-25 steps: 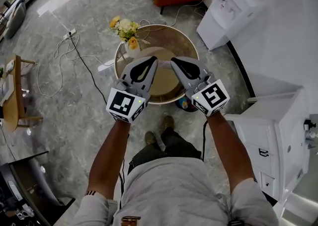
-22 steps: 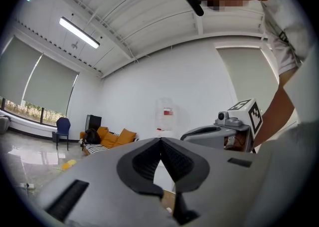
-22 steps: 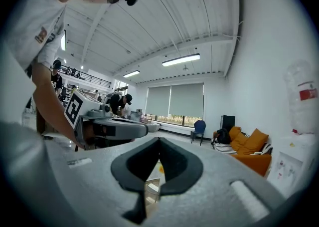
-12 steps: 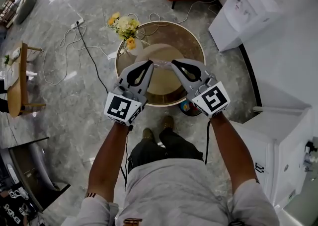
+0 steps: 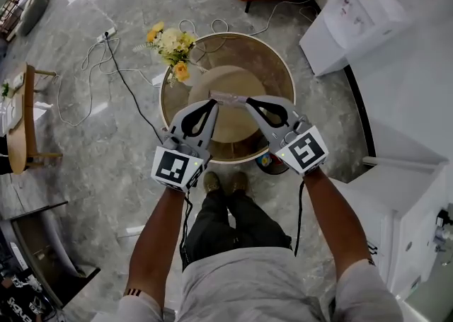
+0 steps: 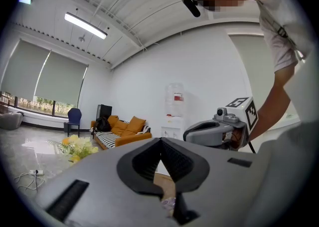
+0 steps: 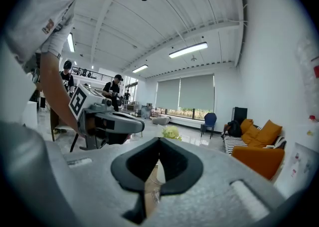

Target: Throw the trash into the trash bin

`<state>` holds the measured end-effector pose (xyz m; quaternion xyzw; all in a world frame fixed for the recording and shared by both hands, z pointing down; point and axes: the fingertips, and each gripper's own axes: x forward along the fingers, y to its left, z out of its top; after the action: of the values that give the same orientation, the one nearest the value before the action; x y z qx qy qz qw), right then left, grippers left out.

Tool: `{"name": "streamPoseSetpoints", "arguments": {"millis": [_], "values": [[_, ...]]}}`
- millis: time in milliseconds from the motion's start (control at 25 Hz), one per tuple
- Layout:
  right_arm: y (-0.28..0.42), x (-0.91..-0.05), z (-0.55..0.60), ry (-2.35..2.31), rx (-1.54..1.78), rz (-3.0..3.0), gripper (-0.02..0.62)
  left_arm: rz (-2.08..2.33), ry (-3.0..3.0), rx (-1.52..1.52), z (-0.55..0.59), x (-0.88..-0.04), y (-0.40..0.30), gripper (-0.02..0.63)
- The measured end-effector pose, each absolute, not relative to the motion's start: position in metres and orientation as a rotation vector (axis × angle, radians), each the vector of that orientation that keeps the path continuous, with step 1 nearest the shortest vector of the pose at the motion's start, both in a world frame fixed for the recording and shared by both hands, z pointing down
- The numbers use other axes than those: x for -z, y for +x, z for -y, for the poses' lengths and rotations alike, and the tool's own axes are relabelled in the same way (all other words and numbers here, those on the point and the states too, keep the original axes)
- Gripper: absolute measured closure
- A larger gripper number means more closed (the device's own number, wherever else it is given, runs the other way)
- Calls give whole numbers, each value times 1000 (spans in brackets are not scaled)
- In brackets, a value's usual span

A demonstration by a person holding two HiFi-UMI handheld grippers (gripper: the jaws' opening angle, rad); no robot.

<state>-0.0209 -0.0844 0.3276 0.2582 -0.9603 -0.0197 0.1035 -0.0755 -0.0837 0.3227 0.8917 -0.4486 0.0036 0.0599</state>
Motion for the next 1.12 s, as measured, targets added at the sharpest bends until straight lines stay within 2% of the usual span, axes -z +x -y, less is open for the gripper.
{"name": "streamPoseSetpoints", "arguments": {"millis": [1120], "values": [[-35,-492,131,688,20,2664,594,1220,2658,-150,141,-466,-79,606]]}}
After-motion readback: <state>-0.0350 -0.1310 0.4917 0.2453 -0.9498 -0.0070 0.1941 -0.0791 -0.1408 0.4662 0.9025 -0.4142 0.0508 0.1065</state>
